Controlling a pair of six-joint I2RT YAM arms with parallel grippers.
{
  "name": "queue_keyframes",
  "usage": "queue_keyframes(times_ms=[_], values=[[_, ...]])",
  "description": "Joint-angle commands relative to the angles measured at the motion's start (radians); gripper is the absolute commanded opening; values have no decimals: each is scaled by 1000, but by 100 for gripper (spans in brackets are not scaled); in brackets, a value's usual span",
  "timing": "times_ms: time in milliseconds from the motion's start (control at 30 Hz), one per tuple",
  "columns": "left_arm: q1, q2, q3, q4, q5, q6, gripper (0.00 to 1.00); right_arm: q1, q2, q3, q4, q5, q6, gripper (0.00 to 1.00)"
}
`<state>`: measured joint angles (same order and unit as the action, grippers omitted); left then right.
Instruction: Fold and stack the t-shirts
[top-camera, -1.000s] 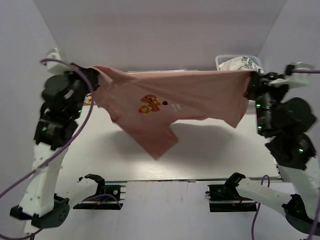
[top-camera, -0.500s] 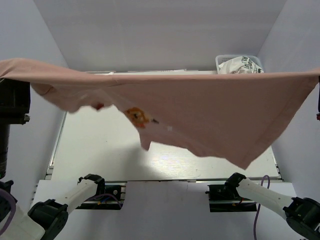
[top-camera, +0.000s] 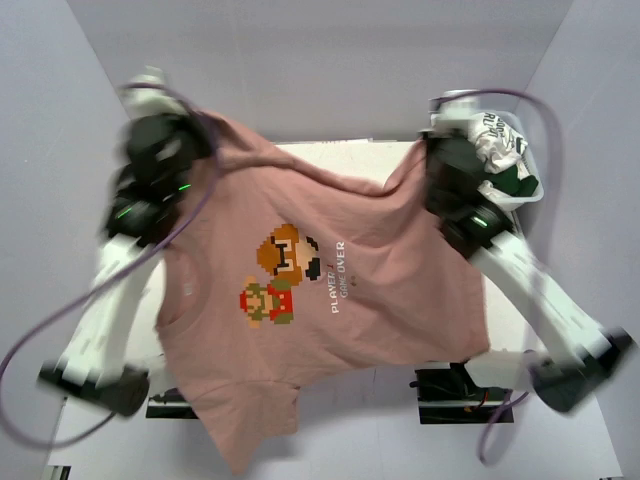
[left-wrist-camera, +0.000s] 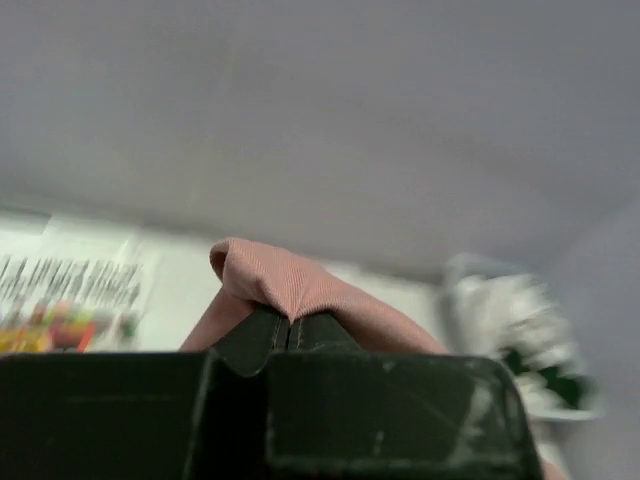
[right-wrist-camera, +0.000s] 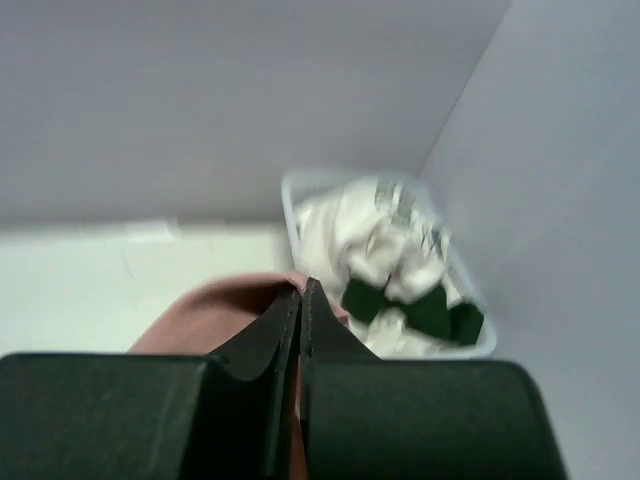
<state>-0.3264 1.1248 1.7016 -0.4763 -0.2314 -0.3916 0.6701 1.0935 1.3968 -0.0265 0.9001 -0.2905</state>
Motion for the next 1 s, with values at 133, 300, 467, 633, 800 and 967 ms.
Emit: queue_keyframes(times_ms=[133, 300, 467, 633, 800, 967], values=[[62, 518, -272, 71, -157, -98, 90, -262, 487, -127, -116, -214, 424, 0], [92, 858, 38, -136, -68, -148, 100, -322, 674, 52, -231, -398, 438, 90], [69, 727, -78, 38, -7, -96, 100, -328, 632, -16, -184, -464, 441, 90], [60, 592, -281, 128, 96, -96, 100, -328, 545, -147, -153, -544, 473, 90], [41, 630, -339, 108, 184, -85, 100, -330, 543, -208, -174, -598, 484, 90], [9, 693, -349, 99, 184, -75, 100, -330, 568, -252, -181, -601, 493, 90]])
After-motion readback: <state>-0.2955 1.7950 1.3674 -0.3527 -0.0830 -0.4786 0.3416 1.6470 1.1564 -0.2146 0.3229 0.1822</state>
